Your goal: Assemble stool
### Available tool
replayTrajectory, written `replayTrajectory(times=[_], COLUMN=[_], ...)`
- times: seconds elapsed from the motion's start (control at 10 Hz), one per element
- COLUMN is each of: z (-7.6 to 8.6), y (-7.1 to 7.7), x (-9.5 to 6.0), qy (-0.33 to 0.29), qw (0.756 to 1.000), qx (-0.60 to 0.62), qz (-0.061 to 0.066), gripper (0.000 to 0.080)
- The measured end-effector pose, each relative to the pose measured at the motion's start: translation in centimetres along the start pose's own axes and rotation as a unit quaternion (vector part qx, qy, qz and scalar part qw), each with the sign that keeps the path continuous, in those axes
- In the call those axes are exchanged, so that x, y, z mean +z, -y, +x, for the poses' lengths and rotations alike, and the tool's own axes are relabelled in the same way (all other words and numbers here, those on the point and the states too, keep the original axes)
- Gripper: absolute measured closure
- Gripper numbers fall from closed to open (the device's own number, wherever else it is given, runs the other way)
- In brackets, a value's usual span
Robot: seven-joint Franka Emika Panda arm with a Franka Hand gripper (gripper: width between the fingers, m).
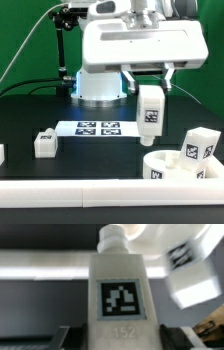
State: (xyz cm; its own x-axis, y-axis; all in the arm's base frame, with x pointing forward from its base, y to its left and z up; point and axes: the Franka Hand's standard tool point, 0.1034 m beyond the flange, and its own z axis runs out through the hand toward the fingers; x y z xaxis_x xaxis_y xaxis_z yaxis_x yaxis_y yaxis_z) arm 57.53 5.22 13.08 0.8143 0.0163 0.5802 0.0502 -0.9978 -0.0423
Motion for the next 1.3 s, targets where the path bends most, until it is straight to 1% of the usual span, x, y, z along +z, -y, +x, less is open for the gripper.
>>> replayTrajectory(times=[0.2, 0.3, 0.4, 0.5, 0.7, 0.8, 1.0, 1.1, 1.2, 1.3], z=[-0.9, -1.2, -1.0, -0.3, 0.9, 1.3, 1.0, 1.3, 1.7, 0.7], y=[2.0, 2.6, 1.7, 0.7, 0.1, -0.4, -0.1, -0.1, -0.4, -0.6], x=[0.7, 1.1, 1.2, 1.2, 1.2, 1.5, 2.2, 2.4, 2.2, 2.8], qy=[0.012, 0.017, 0.018, 0.015, 0.008, 0.005, 0.002, 0.006, -0.017, -0.024], qw=[1.0, 1.0, 1.0, 1.0, 1.0, 1.0, 1.0, 1.0, 1.0, 0.999], qx=[0.01, 0.004, 0.002, 0.007, 0.012, 0.016, 0.015, 0.017, 0.017, 0.015], qz=[0.008, 0.008, 0.001, -0.004, -0.006, -0.008, -0.008, -0.006, -0.012, -0.016], gripper=[0.0462, 0.0462, 0.0462, 0.0463, 0.0462, 0.0463, 0.0462, 0.0463, 0.0463, 0.0462])
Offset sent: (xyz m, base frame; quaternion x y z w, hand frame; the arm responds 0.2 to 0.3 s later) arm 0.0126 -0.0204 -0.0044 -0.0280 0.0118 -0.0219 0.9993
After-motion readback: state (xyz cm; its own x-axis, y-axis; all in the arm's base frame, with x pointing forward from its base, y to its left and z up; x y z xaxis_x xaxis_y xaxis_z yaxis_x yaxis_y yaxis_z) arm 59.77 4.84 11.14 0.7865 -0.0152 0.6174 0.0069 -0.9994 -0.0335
